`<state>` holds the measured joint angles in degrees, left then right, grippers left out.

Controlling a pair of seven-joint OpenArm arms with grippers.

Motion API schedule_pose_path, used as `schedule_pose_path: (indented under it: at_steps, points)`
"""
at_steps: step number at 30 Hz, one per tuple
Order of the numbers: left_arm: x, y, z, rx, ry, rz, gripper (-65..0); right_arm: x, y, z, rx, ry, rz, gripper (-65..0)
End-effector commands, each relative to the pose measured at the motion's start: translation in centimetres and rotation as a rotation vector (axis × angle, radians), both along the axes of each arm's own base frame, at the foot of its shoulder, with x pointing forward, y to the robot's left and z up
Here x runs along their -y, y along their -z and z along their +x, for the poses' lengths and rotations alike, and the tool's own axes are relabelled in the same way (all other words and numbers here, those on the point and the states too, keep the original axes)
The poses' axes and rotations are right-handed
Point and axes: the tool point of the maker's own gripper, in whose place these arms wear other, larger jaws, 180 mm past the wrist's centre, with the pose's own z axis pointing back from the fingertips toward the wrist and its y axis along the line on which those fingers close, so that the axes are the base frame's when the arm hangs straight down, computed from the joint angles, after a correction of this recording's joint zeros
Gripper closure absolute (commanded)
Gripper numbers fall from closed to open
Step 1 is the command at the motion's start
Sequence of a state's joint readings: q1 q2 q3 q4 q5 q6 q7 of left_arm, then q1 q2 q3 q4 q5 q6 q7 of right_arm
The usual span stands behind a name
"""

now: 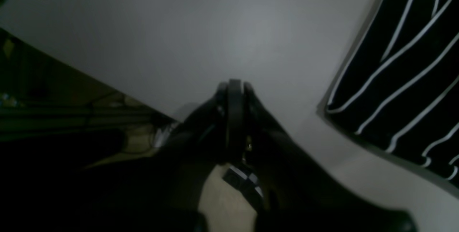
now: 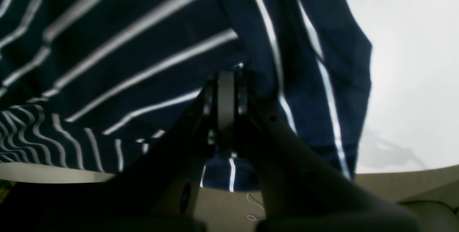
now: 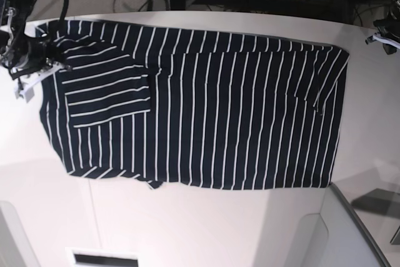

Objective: Layout the t-shirt on the table in an organized manner, then fold the t-shirt properly
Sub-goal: 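Move the right gripper down along the shirt side to grasp fabric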

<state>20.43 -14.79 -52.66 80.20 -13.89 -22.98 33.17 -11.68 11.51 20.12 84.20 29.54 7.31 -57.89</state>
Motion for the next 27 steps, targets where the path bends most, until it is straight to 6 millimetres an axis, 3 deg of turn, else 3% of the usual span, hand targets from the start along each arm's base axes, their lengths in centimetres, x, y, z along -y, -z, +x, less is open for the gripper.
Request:
schedule_pose_path:
  at_steps: [1,7,16,21,24,27]
  points:
    - [-1.0,-1.0,0.2,0.020,0.000,0.031,0.0,0.5,-0.8,0.9,0.021,-0.008,-0.013,-0.5]
    - [-1.3,-0.6,-0.2,0.008,-0.009,0.023,0.0,0.4,-1.5,2.0,0.032,-0.018,-0.010,0.0]
    - [-1.3,-0.8,0.0,0.012,-0.006,0.027,0.0,-3.0,-1.9,4.4,0.059,-0.167,-0.015,0.0]
    - [-1.3,-0.8,0.0,0.014,-0.007,0.028,0.0,-2.8,-2.7,6.0,0.116,-0.165,-0.030,0.0]
    - [-1.3,-0.8,-0.1,0.013,-0.008,0.027,0.0,-2.3,-2.7,6.2,0.114,-0.171,-0.043,0.0]
    - [-1.3,-0.8,0.0,0.015,-0.009,0.025,0.0,-3.1,-2.5,6.1,0.107,-0.201,-0.041,0.0]
